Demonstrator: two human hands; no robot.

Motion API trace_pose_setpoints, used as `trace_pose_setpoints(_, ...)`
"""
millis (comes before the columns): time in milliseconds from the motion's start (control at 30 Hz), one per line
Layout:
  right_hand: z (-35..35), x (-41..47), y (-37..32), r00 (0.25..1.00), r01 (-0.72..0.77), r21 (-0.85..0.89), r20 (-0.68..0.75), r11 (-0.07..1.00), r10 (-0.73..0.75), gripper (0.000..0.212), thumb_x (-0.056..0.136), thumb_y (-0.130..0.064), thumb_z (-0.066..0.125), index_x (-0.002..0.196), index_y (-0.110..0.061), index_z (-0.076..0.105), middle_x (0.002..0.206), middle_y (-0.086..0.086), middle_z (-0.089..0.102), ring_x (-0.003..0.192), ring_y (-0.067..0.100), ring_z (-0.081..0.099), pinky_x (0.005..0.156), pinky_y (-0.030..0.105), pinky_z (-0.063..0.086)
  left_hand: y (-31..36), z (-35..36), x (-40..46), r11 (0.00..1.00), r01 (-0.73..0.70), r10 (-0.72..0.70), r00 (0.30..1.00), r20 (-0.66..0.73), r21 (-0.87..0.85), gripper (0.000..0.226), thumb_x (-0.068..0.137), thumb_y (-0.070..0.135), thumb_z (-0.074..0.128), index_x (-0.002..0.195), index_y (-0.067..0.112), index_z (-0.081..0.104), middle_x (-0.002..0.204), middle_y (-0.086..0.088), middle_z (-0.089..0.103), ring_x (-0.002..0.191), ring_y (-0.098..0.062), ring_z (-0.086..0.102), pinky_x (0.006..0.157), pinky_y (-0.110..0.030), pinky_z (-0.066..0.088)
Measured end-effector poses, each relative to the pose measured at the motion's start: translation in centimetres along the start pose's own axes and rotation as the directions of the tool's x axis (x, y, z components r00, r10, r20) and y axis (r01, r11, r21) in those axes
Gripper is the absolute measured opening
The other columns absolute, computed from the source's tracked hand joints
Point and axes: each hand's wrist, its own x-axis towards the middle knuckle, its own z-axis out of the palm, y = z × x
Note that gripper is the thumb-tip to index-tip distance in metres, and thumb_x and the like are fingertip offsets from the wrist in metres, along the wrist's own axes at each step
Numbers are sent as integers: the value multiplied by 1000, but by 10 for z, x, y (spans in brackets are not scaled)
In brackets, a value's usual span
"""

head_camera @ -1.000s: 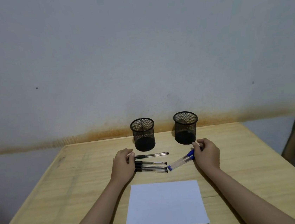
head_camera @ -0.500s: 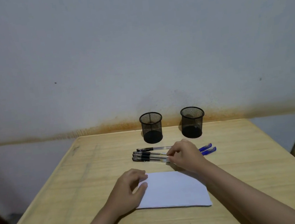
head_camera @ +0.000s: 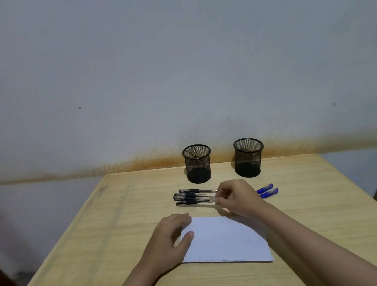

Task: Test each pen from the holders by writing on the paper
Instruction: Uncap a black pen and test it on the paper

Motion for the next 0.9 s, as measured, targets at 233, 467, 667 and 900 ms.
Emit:
trace_pose_setpoints(233,-28,-31,-11,985,45,474,-168,880,40,11,79,-10,74,74,-20,73,73,-2,73,70,10,67,68,22,55,15,-12,12,996,10,-32,971,-235,-92,43,77,15,74,117,25,62,122,15,57,117,5,49,92,-6,39)
trace_pose_setpoints(467,-38,-45,-21,958,102,756,-250,647,141,11,81,-3,69,83,-13,73,70,-1,71,69,12,65,67,21,55,54,-11,28,961,13,-109,934,-339,-275,22,77,1,70,85,22,74,86,10,64,88,-10,61,74,-23,46)
trace_pose_setpoints(667,-17,-49,-42,988,71,774,-141,629,63,11,83,-6,68,89,-13,73,77,1,72,73,9,67,70,20,54,73,-12,35,964,-125,58,960,-274,-233,19,76,0,71,86,16,72,87,8,65,86,-10,65,77,-20,52)
trace_pose_setpoints(900,-13,-47,-44,982,59,776,-159,627,105,9,87,-8,64,82,-8,71,60,-3,69,58,4,60,58,16,48,87,-15,33,938,35,-109,974,-198,-344,18,71,2,76,83,15,75,80,4,73,75,-5,67,69,-16,52)
